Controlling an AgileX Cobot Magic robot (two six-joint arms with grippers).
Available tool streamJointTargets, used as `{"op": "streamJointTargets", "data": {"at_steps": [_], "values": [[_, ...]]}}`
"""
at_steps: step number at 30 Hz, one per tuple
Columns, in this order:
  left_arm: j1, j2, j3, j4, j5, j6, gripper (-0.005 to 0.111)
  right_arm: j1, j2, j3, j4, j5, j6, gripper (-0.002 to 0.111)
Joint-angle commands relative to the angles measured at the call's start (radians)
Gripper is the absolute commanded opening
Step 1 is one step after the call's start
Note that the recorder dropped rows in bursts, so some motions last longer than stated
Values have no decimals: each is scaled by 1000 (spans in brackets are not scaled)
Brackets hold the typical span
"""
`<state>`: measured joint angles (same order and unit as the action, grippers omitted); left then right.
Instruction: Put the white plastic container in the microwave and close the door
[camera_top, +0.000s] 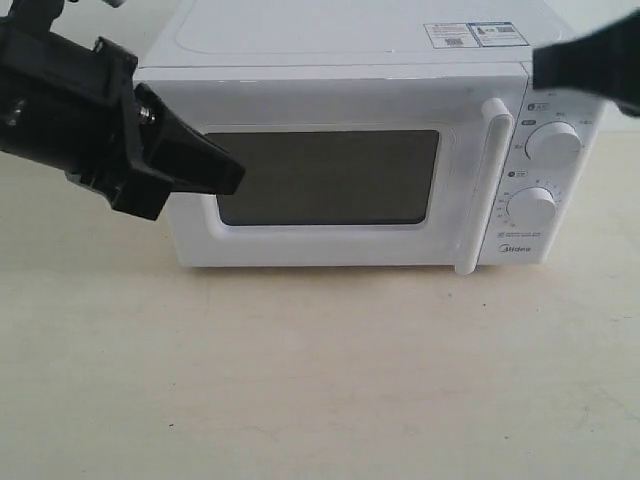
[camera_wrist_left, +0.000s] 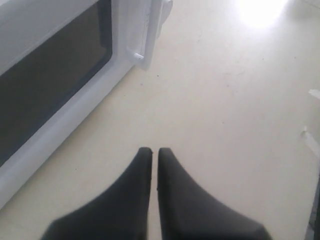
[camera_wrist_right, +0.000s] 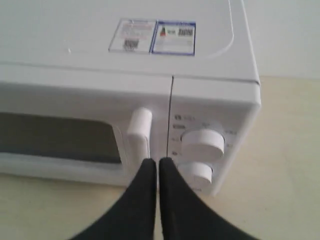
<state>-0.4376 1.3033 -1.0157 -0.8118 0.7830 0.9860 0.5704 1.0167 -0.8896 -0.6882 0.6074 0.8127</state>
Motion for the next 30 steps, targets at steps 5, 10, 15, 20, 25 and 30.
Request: {"op": "streamJointTargets", "data": {"at_steps": [5,10,15,20,25,30], "values": [[-6,-208,-5,-199,116,-7,4,-3,-126,229,7,11,11,0],[-6,-451,-5,-201,62,-131,4,-3,-126,237,7,6,15,0],[-6,-600,1,-201,47,-157,4,-3,-126,237,7,3,15,0],[-6,-680,1,-201,47,-157,4,-3,-126,237,7,3,15,0],[-6,-735,1,-201,47,-157,4,-3,-126,237,7,3,15,0],[-6,-786,-9,-124,45,-119,4,-3,-126,237,7,3,15,0]]}}
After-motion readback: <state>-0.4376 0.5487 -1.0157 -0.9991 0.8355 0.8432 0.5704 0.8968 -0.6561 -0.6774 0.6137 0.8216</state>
